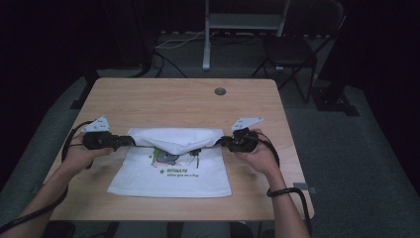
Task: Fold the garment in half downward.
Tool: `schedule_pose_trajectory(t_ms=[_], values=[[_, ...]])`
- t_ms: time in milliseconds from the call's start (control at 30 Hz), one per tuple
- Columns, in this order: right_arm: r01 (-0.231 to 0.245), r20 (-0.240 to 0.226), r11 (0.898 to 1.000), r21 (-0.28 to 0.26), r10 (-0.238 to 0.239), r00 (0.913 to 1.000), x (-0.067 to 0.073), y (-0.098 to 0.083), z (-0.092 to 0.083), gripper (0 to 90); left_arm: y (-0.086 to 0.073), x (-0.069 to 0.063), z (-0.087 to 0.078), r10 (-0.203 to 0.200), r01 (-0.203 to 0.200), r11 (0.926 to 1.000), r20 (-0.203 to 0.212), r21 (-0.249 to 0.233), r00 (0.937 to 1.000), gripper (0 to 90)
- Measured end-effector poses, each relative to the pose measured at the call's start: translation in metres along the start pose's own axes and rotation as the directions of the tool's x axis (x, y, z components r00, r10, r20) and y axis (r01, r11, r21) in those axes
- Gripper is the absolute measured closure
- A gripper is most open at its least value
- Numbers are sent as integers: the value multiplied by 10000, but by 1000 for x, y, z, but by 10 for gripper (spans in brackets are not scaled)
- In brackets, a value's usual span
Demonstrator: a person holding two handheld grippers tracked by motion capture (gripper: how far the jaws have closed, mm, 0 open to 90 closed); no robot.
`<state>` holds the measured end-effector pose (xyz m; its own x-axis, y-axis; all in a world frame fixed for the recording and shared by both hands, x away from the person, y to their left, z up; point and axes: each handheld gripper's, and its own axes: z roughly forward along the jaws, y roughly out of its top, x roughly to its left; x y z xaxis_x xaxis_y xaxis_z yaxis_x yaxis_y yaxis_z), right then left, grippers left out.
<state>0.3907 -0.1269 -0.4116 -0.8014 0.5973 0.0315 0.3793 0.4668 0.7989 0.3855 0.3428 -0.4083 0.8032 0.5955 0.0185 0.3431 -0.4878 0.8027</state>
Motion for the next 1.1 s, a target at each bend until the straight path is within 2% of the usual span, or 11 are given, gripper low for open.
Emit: schedule_pose_trajectory(t_ms=[467, 1100], values=[[280, -84, 9995, 132, -279, 9996, 11, -6, -3, 792, -5, -12, -6, 425, -427, 9990, 82, 131, 9991, 828], [378, -182, 9991, 174, -375, 9991, 21, -13, -4, 808, -14, -20, -16, 297, -296, 9995, 120, -122, 9995, 827]])
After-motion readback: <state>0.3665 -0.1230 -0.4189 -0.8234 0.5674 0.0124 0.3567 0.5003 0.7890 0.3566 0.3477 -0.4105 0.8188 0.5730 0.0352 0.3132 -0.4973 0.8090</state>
